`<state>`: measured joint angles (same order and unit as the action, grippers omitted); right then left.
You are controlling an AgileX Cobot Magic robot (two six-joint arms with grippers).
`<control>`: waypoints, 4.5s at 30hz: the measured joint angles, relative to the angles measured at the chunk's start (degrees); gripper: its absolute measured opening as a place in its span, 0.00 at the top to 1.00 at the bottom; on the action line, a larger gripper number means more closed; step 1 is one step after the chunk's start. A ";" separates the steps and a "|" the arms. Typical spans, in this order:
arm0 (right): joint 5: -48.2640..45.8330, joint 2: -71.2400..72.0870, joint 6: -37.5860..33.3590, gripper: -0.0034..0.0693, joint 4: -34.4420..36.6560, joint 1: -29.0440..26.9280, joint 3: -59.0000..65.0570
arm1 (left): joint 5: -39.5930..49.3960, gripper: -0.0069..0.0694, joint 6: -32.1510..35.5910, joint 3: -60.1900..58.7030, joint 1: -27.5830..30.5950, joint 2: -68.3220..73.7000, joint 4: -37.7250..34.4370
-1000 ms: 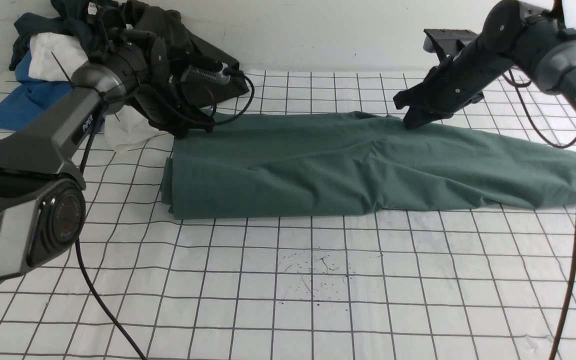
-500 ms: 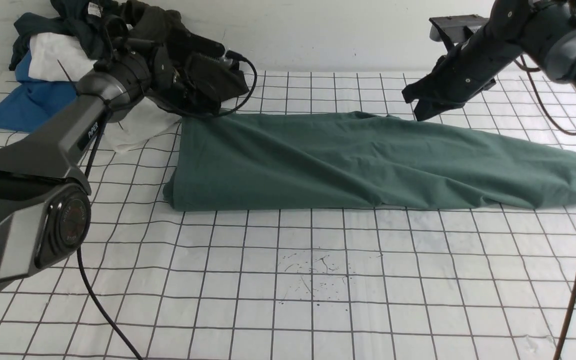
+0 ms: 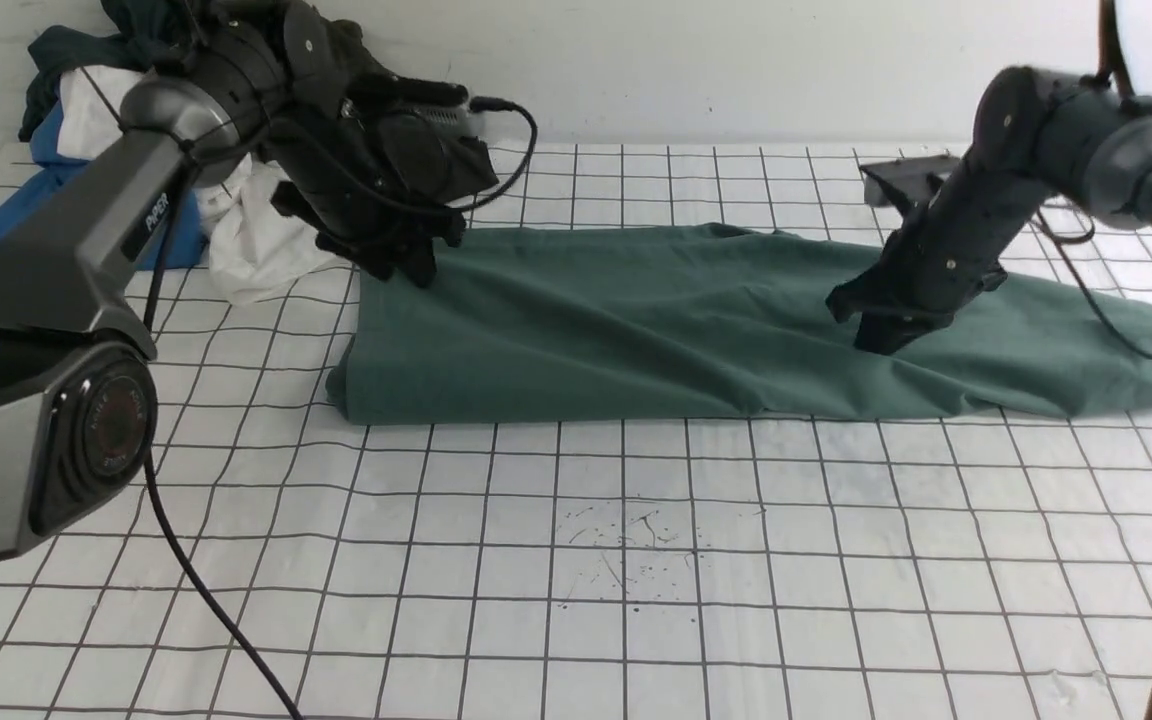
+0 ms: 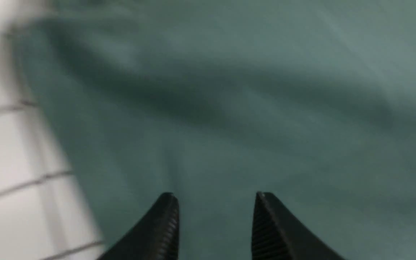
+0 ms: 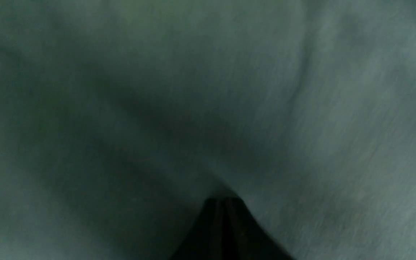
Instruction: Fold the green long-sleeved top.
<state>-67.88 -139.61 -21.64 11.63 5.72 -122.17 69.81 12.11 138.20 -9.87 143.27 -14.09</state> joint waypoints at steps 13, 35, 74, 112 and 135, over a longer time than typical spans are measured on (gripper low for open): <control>3.36 9.89 16.15 0.97 -16.94 -8.97 1.48 | 0.63 0.87 1.70 -3.84 -1.11 0.80 7.25; 10.83 8.54 11.64 0.19 -2.17 -23.08 16.28 | 1.95 0.88 5.49 -34.20 -0.93 -44.11 3.50; 20.70 0.28 11.10 0.88 18.96 24.15 -7.57 | -22.28 0.88 -2.62 -94.78 6.91 -93.38 8.71; 8.43 18.49 -2.03 0.97 10.04 17.91 -6.45 | -28.53 0.88 16.58 -94.97 6.91 -100.16 -12.93; 38.37 88.56 13.17 0.97 -19.20 7.72 63.61 | -55.24 0.88 31.10 -118.66 3.08 -128.34 -18.61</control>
<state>-29.50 -51.04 -8.47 -7.56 13.44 -58.57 14.57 43.21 19.54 -6.80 14.93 -32.70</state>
